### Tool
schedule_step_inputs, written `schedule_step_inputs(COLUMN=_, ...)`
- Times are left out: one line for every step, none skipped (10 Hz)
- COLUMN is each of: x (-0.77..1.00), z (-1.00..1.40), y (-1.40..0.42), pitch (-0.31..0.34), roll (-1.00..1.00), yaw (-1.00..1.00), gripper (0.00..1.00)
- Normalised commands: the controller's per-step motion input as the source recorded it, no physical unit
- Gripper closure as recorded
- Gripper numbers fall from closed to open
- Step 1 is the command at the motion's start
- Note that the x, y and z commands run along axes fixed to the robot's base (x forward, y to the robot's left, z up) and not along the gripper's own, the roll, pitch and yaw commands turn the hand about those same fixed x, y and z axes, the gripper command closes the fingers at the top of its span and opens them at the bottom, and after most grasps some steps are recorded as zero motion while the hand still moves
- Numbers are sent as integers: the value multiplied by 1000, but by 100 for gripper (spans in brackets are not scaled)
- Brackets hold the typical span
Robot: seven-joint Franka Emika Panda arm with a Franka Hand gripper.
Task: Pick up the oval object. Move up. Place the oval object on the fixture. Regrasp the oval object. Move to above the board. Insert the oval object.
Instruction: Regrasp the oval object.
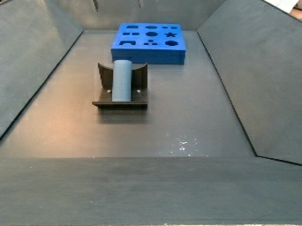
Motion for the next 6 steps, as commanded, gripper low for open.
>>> schedule_step_inputs(x=-24, z=5, y=-23, pitch=20, roll=1000, yaw=26, gripper=0)
schedule_step_inputs(x=-16, z=0, y=-23, pitch=15, roll=1000, yaw=27, gripper=0)
schedule_step_inputs(x=-14, z=0, y=-19, pitch=13, roll=1000, yaw=29, gripper=0)
schedule_step_inputs(x=-13, z=4, y=-19, pitch=16, roll=1000, yaw=31, gripper=0)
schedule_step_inputs(x=-10, z=7, y=-18, pitch=18, roll=1000, yaw=33, gripper=0)
schedule_step_inputs(x=3, z=4, y=-21, pitch=24, roll=1000, yaw=35, gripper=0)
